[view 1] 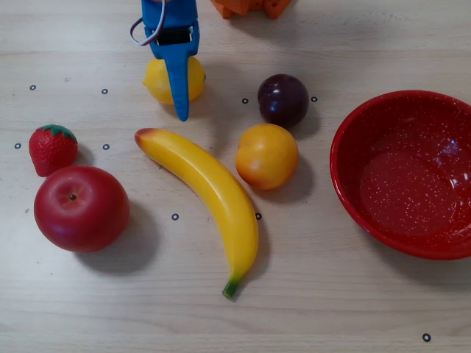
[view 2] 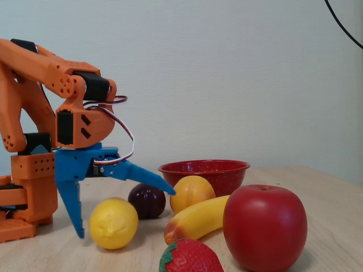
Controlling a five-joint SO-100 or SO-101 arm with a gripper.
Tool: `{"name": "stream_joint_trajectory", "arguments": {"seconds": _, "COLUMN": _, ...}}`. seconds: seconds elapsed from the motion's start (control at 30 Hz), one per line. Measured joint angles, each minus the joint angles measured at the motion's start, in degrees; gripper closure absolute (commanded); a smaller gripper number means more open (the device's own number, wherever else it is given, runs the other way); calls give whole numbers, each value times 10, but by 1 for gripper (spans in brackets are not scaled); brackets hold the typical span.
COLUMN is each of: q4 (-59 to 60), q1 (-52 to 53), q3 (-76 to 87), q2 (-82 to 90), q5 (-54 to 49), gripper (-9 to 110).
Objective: Put the lemon in the red bowl.
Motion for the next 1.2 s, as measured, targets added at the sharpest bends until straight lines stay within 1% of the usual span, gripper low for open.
{"name": "stream_joint_trajectory", "arguments": {"seconds": 0.57, "q4": -73, "q1": 0, "q3": 14, "q2": -36, "q5": 7, "gripper": 35}}
{"name": "stream_joint_trajectory", "arguments": {"seconds": 1.0, "q4": -73, "q1": 1, "q3": 14, "q2": -36, "q5": 6, "gripper": 36}}
{"name": "stream_joint_trajectory", "arguments": {"seconds": 1.2, "q4": -73, "q1": 1, "q3": 14, "q2": -36, "q5": 6, "gripper": 38}}
